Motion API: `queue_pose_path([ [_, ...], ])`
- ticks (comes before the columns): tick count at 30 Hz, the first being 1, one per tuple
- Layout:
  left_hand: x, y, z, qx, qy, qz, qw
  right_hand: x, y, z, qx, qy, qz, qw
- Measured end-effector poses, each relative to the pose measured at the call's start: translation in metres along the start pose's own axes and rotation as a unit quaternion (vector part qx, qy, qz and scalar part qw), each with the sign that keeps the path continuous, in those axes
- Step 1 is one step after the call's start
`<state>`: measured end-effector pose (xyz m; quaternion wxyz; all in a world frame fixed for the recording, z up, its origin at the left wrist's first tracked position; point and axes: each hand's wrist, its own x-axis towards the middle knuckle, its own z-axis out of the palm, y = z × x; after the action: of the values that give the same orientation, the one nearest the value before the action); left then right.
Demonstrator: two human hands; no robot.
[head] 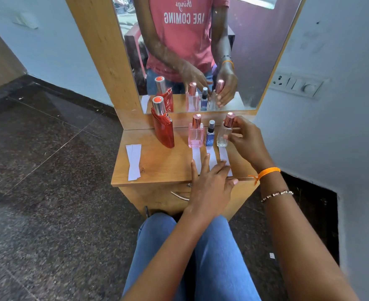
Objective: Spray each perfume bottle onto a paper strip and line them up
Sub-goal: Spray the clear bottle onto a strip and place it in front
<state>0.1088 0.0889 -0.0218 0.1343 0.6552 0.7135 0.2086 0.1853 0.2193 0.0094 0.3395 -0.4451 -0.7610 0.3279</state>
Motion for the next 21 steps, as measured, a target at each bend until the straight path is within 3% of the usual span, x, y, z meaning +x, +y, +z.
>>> queue_pose_path([
  [12,-0.007,-0.001,-0.002,-0.035,0.009,0.008,0.999,-0.007,0.002,-0.001,0.022,-0.002,0.026,0.999],
  [18,-0.024,-0.015,-0.018,-0.090,0.076,-0.028,0.993,-0.050,-0.016,0.009,0.009,0.196,0.012,0.981],
  [21,-0.033,-0.034,-0.033,-0.088,0.136,-0.072,0.984,-0.069,-0.033,0.035,0.078,0.106,0.026,0.991],
])
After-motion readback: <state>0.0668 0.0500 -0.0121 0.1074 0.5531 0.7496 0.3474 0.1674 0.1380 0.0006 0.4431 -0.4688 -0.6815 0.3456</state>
